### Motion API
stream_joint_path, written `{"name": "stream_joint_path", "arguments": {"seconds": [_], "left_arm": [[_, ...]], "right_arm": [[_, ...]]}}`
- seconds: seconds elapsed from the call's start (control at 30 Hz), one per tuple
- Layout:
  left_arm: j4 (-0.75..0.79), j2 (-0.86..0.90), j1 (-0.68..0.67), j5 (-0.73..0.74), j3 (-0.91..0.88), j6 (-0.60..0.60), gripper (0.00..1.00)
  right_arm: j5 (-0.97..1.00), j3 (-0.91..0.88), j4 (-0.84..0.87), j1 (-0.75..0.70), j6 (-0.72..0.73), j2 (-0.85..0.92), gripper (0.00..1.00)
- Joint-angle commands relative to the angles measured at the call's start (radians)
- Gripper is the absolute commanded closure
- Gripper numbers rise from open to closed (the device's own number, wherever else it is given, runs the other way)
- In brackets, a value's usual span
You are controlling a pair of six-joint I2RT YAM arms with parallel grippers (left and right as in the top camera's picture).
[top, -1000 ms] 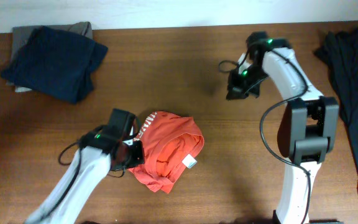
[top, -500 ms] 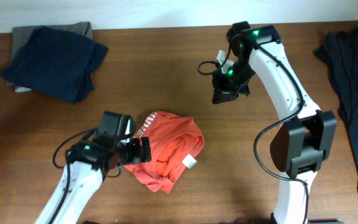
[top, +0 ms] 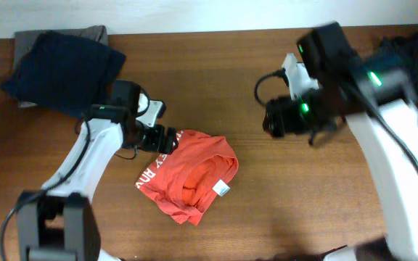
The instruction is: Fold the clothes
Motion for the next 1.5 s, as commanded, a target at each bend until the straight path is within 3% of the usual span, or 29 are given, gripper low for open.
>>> {"name": "stream_joint_path", "arguments": {"seconds": [0.0, 0.07, 0.27, 0.4, 0.5, 0.67, 0.73, 0.77, 1.0, 1.23, 1.4, 1.47], "left_arm": [[-0.029, 0.096, 0.005, 0.114, 0.018, 0.176, 0.01], [-0.049, 0.133, 0.005, 0.198, 0.018, 0.247, 0.01], [-0.066, 0.179, 0.004, 0.206, 0.018, 0.292, 0.01], [-0.071, 0.196, 0.004, 0.208, 0.018, 0.292, 0.1], [-0.074, 0.213, 0.004, 0.209, 0.018, 0.292, 0.28], [-0.077, 0.263, 0.004, 0.228, 0.018, 0.292, 0.69], [-0.075, 0.281, 0.004, 0.243, 0.018, 0.291, 0.94], [-0.067, 0.291, 0.004, 0.256, 0.018, 0.289, 0.99], [0.099, 0.298, 0.035, 0.258, 0.018, 0.024, 0.99], [0.244, 0.298, 0.126, 0.1, 0.018, -0.314, 0.99], [0.326, 0.298, 0.166, 0.084, 0.018, -0.404, 0.95], [0.335, 0.298, 0.177, 0.083, 0.018, -0.493, 0.91]], "right_arm": [[0.05, 0.007, -0.006, 0.069, 0.029, -0.133, 0.28], [0.049, 0.007, -0.006, 0.078, 0.042, -0.198, 0.28], [0.049, 0.007, -0.006, 0.078, 0.042, -0.311, 0.16], [0.048, 0.007, -0.006, 0.078, 0.042, -0.346, 0.16], [0.045, 0.007, -0.006, 0.078, 0.042, -0.357, 0.16], [0.045, 0.007, -0.006, 0.078, 0.042, -0.356, 0.16], [0.045, 0.007, -0.006, 0.078, 0.042, -0.356, 0.16], [0.045, 0.007, -0.006, 0.078, 0.042, -0.356, 0.16], [0.045, 0.007, -0.006, 0.078, 0.042, -0.356, 0.16], [0.038, -0.004, -0.006, 0.078, 0.042, -0.356, 0.16], [0.037, -0.025, -0.006, 0.078, 0.043, -0.356, 0.16], [0.038, -0.037, -0.006, 0.078, 0.05, -0.356, 0.16]]}}
